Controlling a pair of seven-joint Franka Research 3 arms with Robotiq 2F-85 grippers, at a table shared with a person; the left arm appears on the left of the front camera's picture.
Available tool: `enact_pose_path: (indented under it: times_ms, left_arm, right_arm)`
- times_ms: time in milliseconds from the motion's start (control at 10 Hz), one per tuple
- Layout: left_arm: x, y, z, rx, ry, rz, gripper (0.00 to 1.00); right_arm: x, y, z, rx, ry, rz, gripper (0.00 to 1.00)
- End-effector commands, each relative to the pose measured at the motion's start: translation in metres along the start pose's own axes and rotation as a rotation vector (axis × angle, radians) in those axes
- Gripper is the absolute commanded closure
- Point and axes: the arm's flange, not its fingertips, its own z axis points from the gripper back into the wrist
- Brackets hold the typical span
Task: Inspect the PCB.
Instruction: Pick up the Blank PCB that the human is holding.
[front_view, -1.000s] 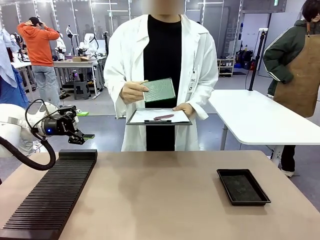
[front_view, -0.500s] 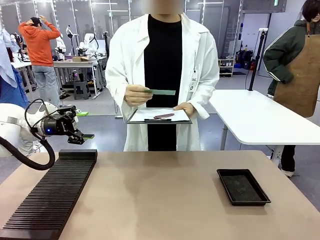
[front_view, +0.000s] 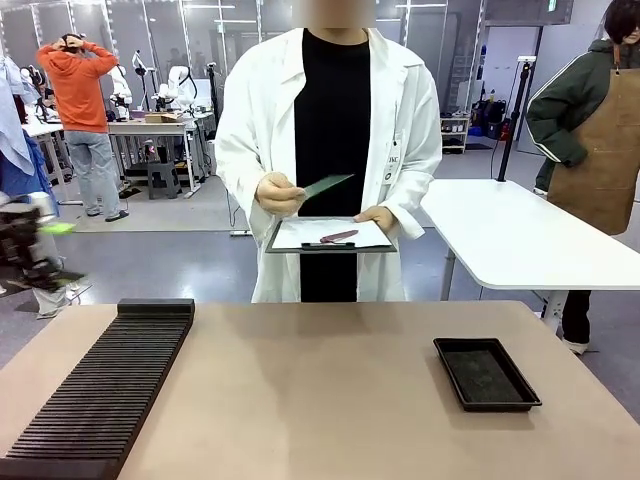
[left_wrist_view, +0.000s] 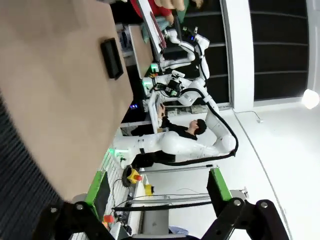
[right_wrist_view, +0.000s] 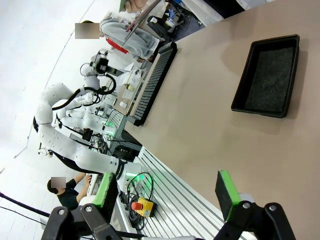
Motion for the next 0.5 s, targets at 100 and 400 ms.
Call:
enact_pose_path:
  times_ms: [100,400]
  left_arm:
    - [-0.102,0.011,0.06,0.0,-0.085,-0.028,0.0]
    - [-0.174,0.026,0.081,-0.053,-0.188,-0.02,0.0]
  right_arm:
    - [0.002,0.001,0.0,0.011,-0.017,0.008,0.0]
    - [0.002,0.001,0.0,0.011,-0.017,0.008,0.0]
